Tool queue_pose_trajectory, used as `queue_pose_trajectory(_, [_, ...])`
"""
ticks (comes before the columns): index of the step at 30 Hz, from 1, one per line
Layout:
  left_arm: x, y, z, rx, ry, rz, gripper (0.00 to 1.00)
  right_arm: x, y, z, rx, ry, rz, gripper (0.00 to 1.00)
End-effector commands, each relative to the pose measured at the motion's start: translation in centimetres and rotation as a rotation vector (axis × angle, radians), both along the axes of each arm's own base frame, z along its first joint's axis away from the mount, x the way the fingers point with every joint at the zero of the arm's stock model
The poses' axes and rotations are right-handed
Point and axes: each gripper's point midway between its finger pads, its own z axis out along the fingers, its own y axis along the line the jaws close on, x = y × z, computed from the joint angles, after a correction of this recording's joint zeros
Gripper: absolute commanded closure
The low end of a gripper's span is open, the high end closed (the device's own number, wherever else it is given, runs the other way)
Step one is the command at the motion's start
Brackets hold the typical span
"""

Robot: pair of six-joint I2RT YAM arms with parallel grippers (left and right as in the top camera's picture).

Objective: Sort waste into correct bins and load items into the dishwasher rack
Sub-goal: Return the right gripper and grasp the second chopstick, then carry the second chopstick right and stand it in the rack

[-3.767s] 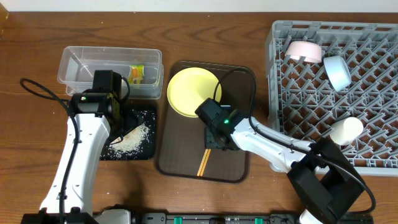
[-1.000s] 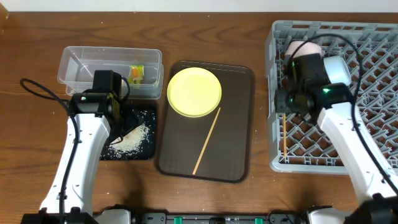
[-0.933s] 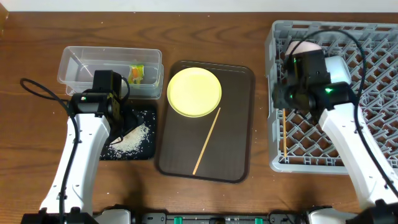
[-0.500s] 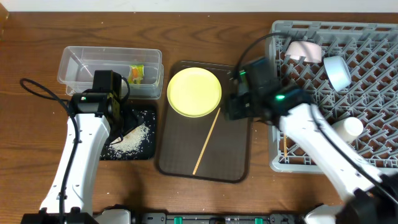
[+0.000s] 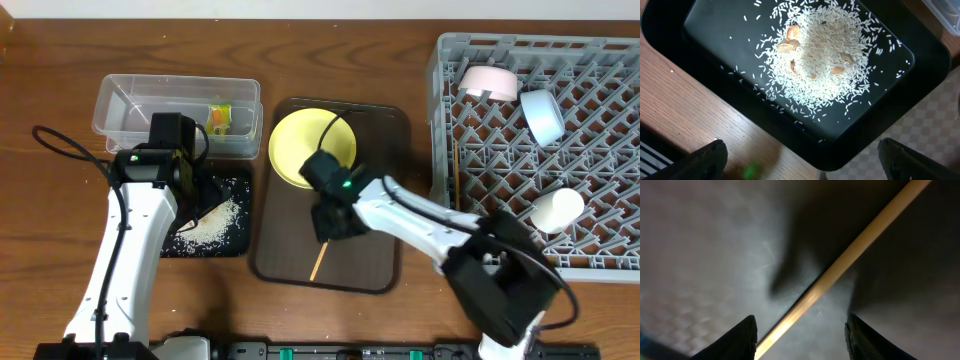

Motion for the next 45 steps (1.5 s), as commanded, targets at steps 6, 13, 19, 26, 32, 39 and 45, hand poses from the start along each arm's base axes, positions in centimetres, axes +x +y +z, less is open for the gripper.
queue_pose_trajectory(6, [0.2, 0.4, 0.2, 0.016, -0.001, 0.004, 0.01, -0.2, -1.9, -1.8, -0.127, 0.01, -0.097, 0.78])
queue_pose_trajectory(13, [0.2, 0.4, 0.2, 0.016, -0.001, 0.004, 0.01, 1.6, -3.7, -0.2, -0.109, -0.002, -0.163, 0.99])
queue_pose_trajectory(19, [0.2, 0.4, 0.2, 0.016, -0.001, 0.004, 0.01, 4.6, -6.0, 4.4, -0.031, -0.089, -0.199, 0.99])
queue_pose_trajectory(26, [0.2, 0.4, 0.2, 0.016, -0.002, 0.004, 0.01, 7.5, -9.9, 13.0, 0.083, -0.307, -0.174, 0.99])
queue_pose_trajectory(32, [0.2, 0.4, 0.2, 0.016, -0.002, 0.004, 0.01, 8.7, -15.5, 16.6, -0.001, -0.444, -0.192, 0.99])
queue_pose_trajectory(39, [0.2, 0.4, 0.2, 0.016, -0.002, 0.004, 0.01, 8.8, -21.2, 15.0, -0.135, -0.376, -0.259, 0.99])
queue_pose_trajectory(45, [0.2, 0.4, 0.2, 0.016, -0.002, 0.004, 0.01, 8.8, -22.3, 12.9, -0.179, -0.306, -0.227, 0.99])
